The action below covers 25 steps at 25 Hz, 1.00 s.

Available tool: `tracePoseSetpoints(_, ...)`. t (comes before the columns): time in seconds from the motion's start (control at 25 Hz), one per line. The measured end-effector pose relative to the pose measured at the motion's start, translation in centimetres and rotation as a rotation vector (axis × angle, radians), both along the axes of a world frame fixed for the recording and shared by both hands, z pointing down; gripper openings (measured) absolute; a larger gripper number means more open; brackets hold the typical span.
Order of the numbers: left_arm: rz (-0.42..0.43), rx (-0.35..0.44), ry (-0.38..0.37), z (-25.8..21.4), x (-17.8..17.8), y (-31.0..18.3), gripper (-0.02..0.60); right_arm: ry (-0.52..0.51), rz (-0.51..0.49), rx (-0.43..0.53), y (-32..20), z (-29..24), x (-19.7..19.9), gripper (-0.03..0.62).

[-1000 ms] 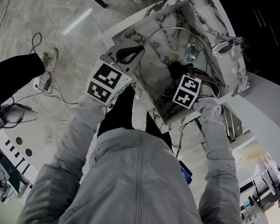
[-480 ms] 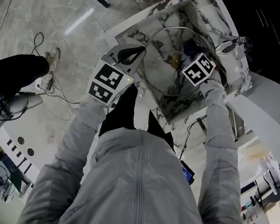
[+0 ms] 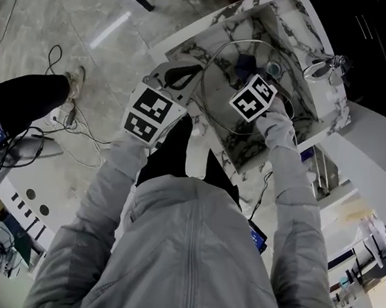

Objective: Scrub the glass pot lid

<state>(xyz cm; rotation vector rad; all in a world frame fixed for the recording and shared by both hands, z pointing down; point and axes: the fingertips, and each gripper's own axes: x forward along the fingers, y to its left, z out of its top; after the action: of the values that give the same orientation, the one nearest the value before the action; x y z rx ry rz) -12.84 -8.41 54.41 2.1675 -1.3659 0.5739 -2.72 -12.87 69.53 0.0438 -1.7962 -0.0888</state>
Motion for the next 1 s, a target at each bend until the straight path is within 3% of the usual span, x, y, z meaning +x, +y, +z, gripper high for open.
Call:
tracePoseSetpoints(0.24,0.053,0.004,-0.005,-0.6,-0.3,-0.3,0.029,-0.010,-0.026,-0.111,5.2,-0.4,-2.1,0.077)
tracePoseSetpoints(0.36,0.101,0.022,-0.008,-1.3,0.2,-1.0,0.029,-0.036,0.029,-0.207,7.7,-0.9,-2.9,0.077)
tracePoseSetpoints(0.56,0.191,0.066,-0.008,-2.9,1.7,-2.1,0.028,-0.083,0.091,-0.289,10.1,-2.5,-4.1,0.077)
tracePoseSetpoints(0.8,0.267,0.098,-0.009,-4.3,3.2,-2.7,0.028,-0.183,0.281,-0.226,8.7,-6.6,-3.5,0.077)
tracePoseSetpoints(1.0,0.274,0.161,-0.018,-6.9,4.3,-4.4,0.028,-0.262,0.411,-0.127,6.8,-11.1,-0.1,0.077)
